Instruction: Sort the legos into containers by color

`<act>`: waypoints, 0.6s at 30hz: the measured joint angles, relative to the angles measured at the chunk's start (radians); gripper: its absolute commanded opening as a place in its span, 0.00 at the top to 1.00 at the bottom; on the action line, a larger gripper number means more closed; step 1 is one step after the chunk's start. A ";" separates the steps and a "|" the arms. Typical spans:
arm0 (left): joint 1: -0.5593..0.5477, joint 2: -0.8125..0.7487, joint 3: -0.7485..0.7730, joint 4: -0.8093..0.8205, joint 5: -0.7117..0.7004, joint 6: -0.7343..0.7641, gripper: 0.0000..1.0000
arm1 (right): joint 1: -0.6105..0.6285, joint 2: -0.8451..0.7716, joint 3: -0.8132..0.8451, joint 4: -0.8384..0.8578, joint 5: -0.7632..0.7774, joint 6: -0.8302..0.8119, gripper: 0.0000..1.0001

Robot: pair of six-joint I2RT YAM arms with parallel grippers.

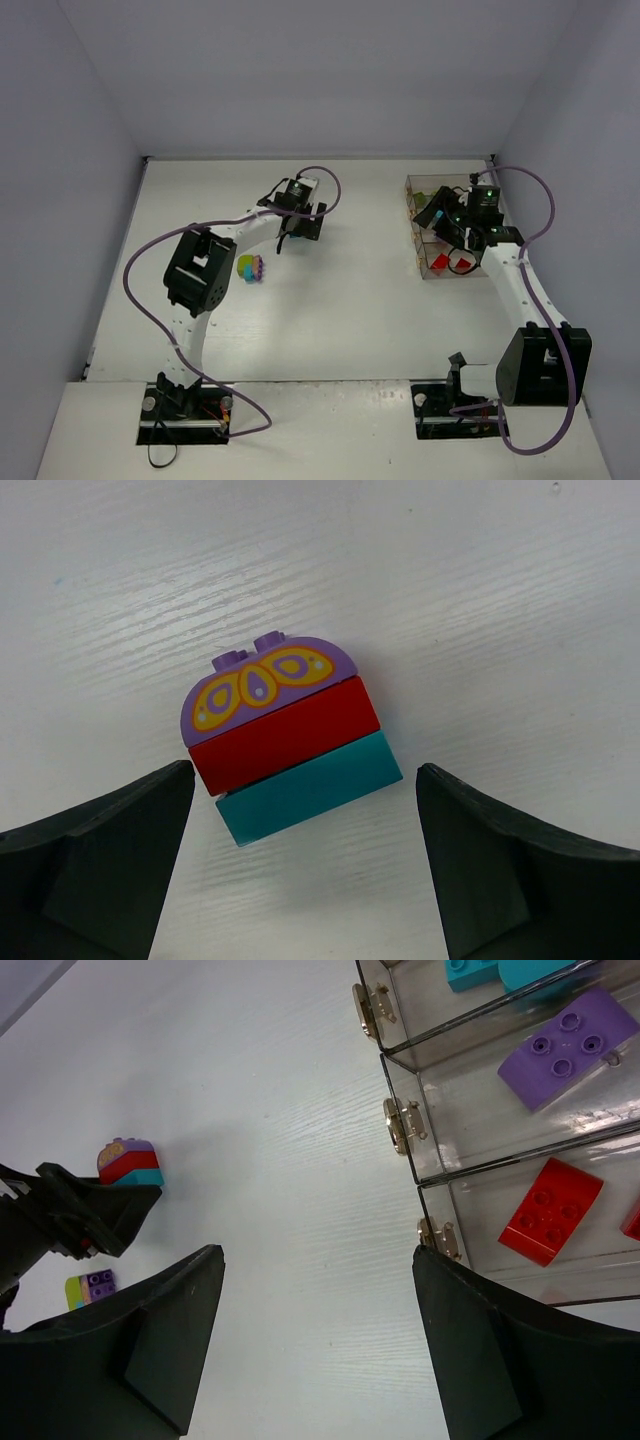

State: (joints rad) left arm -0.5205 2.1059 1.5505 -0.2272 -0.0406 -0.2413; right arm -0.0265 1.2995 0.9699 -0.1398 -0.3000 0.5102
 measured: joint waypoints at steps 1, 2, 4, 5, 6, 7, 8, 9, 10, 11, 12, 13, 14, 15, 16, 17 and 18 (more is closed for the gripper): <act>0.000 0.000 0.004 -0.002 0.000 -0.014 0.14 | 0.000 0.000 -0.002 0.002 -0.002 0.000 0.27; 0.000 0.000 0.008 -0.006 0.000 -0.036 0.14 | 0.000 0.000 -0.005 0.002 -0.004 -0.002 0.27; 0.000 0.000 0.015 -0.010 -0.005 -0.077 0.14 | 0.000 0.000 -0.013 0.002 -0.005 -0.005 0.27; 0.000 0.000 0.018 -0.011 -0.007 -0.096 0.14 | 0.000 0.001 -0.015 0.001 -0.005 -0.005 0.27; 0.000 0.000 0.019 -0.013 -0.011 -0.118 0.14 | 0.000 0.002 -0.015 0.002 -0.005 -0.006 0.27; 0.000 0.002 0.021 -0.016 -0.016 -0.137 0.14 | 0.000 0.003 -0.015 0.002 -0.005 -0.007 0.27; 0.000 0.005 0.026 -0.019 -0.022 -0.154 0.14 | 0.000 0.003 -0.015 0.002 -0.005 -0.007 0.27; 0.000 0.010 0.032 -0.024 -0.029 -0.167 0.14 | 0.000 0.004 -0.015 0.002 -0.005 -0.008 0.27; 0.000 0.016 0.040 -0.028 -0.035 -0.179 0.14 | 0.000 0.004 -0.015 0.002 -0.005 -0.008 0.27; 0.000 0.025 0.051 -0.034 -0.042 -0.191 0.14 | 0.000 0.005 -0.015 0.002 -0.005 -0.008 0.27; 0.000 0.032 0.060 -0.039 -0.047 -0.198 0.15 | 0.000 0.005 -0.015 0.002 -0.005 -0.008 0.27; 0.000 0.042 0.072 -0.045 -0.054 -0.208 0.14 | 0.000 0.006 -0.016 0.002 -0.005 -0.008 0.28; 0.000 0.049 0.080 -0.047 -0.060 -0.214 0.15 | 0.000 0.006 -0.018 0.003 -0.005 -0.008 0.27; 0.000 0.055 0.086 -0.049 -0.067 -0.218 0.15 | 0.000 0.006 -0.020 0.003 -0.005 -0.008 0.27; 0.000 0.060 0.090 -0.053 -0.072 -0.222 0.15 | 0.000 0.006 -0.023 0.004 -0.006 -0.008 0.27; 0.000 0.064 0.092 -0.055 -0.077 -0.225 0.16 | 0.000 0.006 -0.026 0.005 -0.006 -0.008 0.27; 0.000 0.069 0.094 -0.058 -0.083 -0.229 0.20 | 0.000 0.006 -0.029 0.004 -0.006 -0.008 0.27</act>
State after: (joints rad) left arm -0.5201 2.1746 1.6447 -0.2852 -0.1234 -0.4698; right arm -0.0265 1.3052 0.9409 -0.1356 -0.3065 0.5022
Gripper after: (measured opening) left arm 0.847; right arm 0.726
